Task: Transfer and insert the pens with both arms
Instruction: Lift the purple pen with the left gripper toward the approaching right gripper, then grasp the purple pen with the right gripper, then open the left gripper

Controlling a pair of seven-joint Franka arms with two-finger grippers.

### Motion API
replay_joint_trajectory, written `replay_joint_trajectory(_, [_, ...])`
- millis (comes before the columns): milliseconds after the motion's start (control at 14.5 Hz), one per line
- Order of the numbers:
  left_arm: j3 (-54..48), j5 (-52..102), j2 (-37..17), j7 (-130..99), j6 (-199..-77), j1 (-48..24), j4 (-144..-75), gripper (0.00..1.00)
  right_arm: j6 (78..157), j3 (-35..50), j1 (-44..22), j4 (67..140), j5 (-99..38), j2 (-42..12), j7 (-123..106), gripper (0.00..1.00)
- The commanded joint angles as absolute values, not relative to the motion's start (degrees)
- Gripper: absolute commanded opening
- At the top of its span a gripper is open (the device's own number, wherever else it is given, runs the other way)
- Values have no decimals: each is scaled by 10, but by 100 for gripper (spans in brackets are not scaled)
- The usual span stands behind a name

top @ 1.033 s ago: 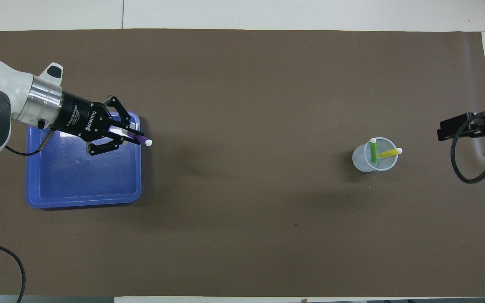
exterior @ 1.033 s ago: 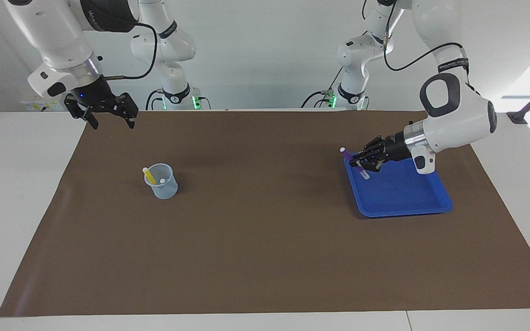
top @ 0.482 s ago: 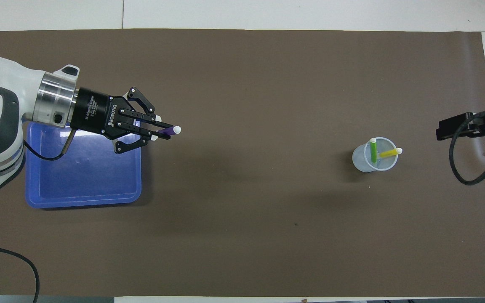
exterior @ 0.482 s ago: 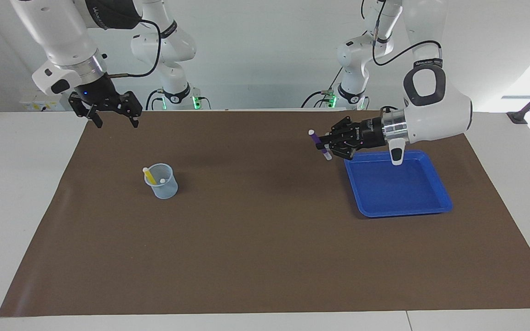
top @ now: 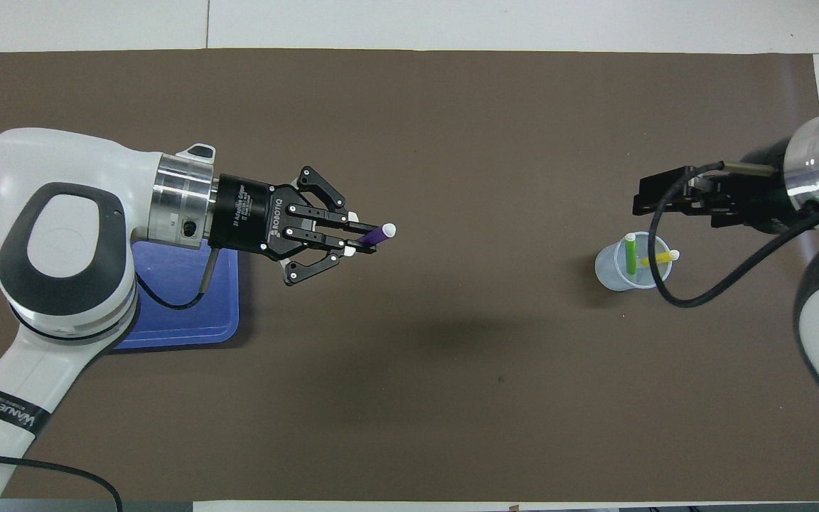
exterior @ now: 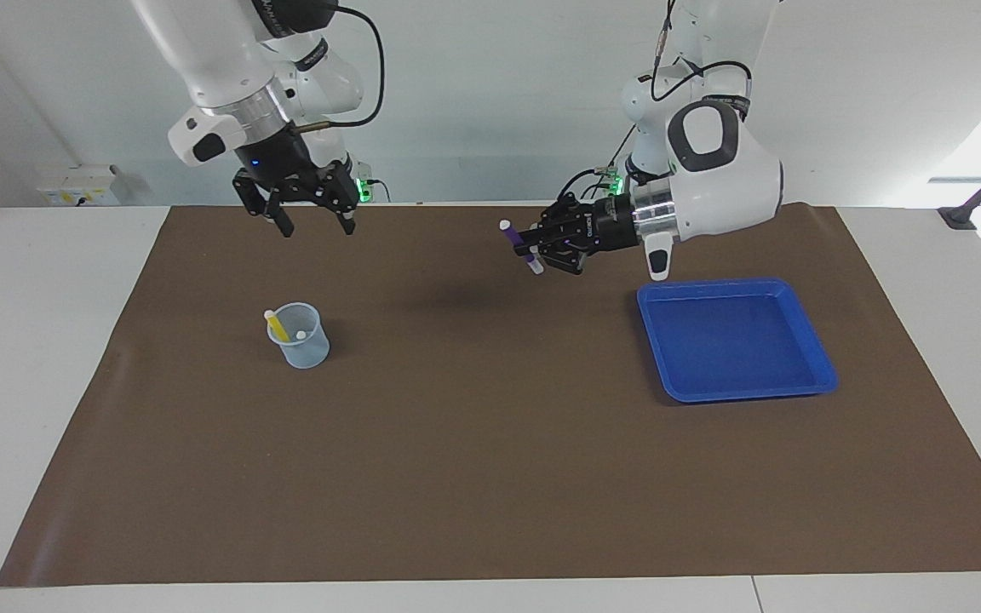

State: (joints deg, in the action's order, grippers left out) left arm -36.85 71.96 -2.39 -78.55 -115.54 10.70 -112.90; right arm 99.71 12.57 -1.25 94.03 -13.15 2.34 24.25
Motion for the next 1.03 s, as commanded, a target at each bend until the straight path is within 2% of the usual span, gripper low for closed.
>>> replay_joint_trajectory(0, [-362,761,24,-795,-1208,75,-1176,0,1030,170,-7,939,-167,15,293,100])
replay_joint_trajectory(551, [-362,800,30,-794,-1226,72,-1187,0,1085,257,-11,943,-176,-25,335,100])
replay_joint_trajectory(965, [-362,815,34,-794,-1233,72,-1191,0,1099,272,-13,948,-174,-34,337,99])
